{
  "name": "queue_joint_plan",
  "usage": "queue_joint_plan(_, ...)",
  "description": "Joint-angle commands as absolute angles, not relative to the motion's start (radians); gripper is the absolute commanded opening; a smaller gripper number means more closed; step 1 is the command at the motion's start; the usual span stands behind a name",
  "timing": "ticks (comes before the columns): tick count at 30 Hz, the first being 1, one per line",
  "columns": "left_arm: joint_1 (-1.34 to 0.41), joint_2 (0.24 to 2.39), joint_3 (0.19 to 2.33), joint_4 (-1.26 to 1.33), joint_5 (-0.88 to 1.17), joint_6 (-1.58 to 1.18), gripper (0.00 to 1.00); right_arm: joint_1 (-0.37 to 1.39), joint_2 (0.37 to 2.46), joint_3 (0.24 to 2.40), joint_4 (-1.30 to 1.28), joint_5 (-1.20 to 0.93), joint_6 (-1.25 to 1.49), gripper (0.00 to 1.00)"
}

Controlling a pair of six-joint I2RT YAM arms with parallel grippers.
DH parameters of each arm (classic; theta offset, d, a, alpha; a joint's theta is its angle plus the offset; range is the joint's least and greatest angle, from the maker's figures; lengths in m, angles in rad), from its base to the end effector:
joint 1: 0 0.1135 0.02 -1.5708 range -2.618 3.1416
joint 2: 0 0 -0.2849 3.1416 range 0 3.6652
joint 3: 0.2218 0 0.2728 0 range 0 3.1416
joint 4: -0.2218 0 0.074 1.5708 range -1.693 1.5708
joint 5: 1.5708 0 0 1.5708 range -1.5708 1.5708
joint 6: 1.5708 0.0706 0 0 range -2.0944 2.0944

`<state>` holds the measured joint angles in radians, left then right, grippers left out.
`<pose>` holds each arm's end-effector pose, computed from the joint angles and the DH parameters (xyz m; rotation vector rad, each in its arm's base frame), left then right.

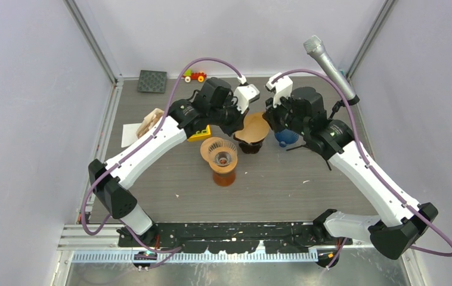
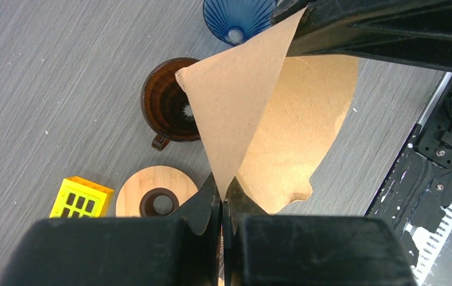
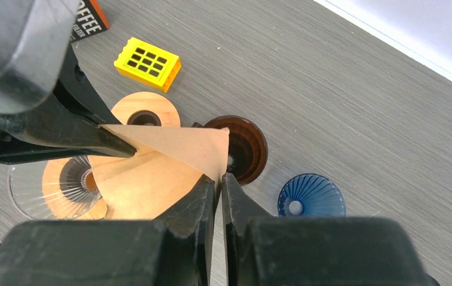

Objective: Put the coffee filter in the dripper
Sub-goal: Place the coffee filter in the coffee dripper.

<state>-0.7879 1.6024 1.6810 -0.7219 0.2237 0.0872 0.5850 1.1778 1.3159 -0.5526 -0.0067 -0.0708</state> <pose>0.2738 -0.2973 0.3933 1.0755 1.9987 -0.6281 0.2487 0.1653 0.4145 -0.6486 1.8931 0.3385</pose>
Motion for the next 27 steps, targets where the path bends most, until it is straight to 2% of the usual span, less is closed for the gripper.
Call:
queue_joint_plan(1,-0.792,1.550,1.724,-0.687,0.204,0.091,0.00,0.581,1.146,1.304,-0.509,-0.004,-0.076,0.13)
queue_joint_plan(4,-0.792,1.544,1.709,-0.658,0.185,0.078,0.01,0.579,1.138,1.291,-0.483,-0.003,-0.040,0.06)
queue_joint_plan(5,-0.791,1.542,1.702,-0.644,0.177,0.069,0.03,0.576,1.138,1.287,-0.474,0.014,-0.022,0.02)
queue_joint_plan(7,-0.791,1.538,1.690,-0.615,0.157,0.041,0.10,0.574,1.138,1.283,-0.457,0.045,0.022,0.00)
queue_joint_plan(13,-0.790,1.531,1.647,-0.521,0.071,-0.082,0.45,0.542,1.162,1.323,-0.447,0.100,0.198,0.00)
queue_joint_plan(17,-0.790,1.540,1.642,-0.518,0.052,-0.156,0.58,0.518,1.194,1.367,-0.468,0.120,0.292,0.00)
queue_joint_plan(21,-0.785,1.539,1.629,-0.513,0.040,-0.228,0.65,0.497,1.217,1.383,-0.476,0.114,0.357,0.00)
queue_joint_plan(27,-0.754,1.552,1.631,-0.505,0.051,-0.277,0.67,0.483,1.223,1.373,-0.468,0.078,0.372,0.00)
